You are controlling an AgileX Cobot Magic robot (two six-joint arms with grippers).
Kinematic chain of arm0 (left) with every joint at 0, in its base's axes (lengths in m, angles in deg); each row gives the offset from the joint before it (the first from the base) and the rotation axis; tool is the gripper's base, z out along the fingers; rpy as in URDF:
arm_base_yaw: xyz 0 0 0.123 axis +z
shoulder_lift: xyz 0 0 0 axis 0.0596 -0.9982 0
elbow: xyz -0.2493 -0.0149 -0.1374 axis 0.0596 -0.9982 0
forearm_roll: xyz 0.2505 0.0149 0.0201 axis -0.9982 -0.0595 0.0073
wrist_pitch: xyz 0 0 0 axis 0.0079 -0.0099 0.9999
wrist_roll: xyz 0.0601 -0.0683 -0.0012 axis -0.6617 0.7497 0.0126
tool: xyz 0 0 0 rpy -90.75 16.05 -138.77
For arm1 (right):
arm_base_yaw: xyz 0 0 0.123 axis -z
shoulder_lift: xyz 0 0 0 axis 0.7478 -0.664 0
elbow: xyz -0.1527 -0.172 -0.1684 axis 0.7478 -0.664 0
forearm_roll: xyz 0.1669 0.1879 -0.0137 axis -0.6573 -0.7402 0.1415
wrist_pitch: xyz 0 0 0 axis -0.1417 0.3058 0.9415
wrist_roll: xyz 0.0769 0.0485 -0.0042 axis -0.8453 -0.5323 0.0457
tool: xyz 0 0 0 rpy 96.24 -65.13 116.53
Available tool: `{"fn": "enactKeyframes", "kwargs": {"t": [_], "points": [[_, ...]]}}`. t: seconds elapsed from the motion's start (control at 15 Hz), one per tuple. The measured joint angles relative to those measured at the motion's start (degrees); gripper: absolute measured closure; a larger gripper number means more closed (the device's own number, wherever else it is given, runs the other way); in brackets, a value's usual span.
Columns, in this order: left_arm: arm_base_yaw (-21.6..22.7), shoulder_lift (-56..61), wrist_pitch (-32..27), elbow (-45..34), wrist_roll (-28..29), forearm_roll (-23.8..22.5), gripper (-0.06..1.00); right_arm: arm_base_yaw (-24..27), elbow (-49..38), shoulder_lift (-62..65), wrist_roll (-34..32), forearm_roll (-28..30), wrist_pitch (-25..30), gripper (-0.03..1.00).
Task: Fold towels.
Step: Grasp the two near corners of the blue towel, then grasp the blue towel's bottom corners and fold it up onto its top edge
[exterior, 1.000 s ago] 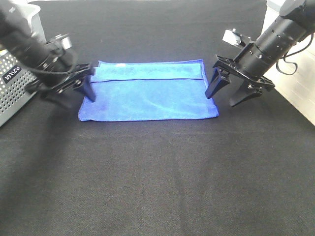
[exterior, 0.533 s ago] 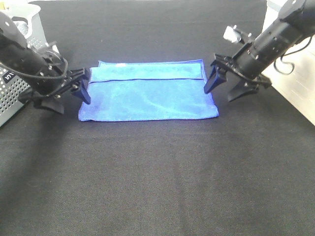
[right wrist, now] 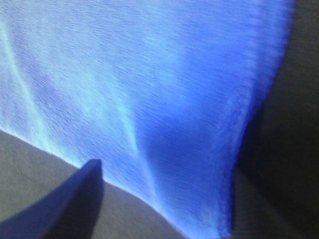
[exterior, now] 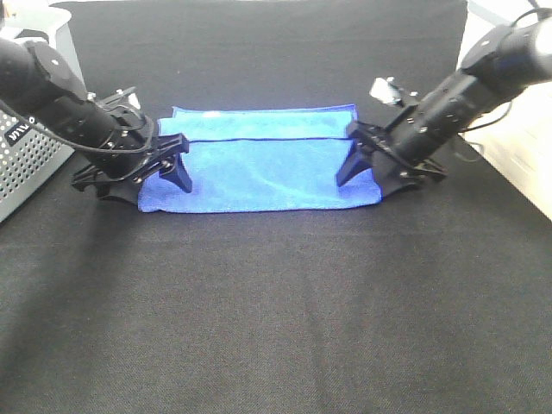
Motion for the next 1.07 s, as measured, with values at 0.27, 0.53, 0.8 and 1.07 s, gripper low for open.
{"fn": "enactKeyframes", "kwargs": {"t": [0.27,0.53,0.8,1.07], "points": [[-0.2,-1.0,0.1,0.1,0.0,0.2,0.85,0.3,0.0,-0.7,-7.4,1.9,-2.4,0.73],[-0.3,-0.6,-6.4,0.2,-1.1,-2.5,0.93,0.8,0.0,-0.3,-8.4,4.1,2.5,0.97],[-0.6,4.7,-16.6,-1.5,-1.1,-10.3,0.93,0.7,-10.3,8.6,-8.5,6.6,3.4,0.97],[-0.7,13.8,-14.6,-18.6,-1.4,-10.3,0.93,0.6,-28.7,20.2,-7.6,6.9,0.5,0.97]]}}
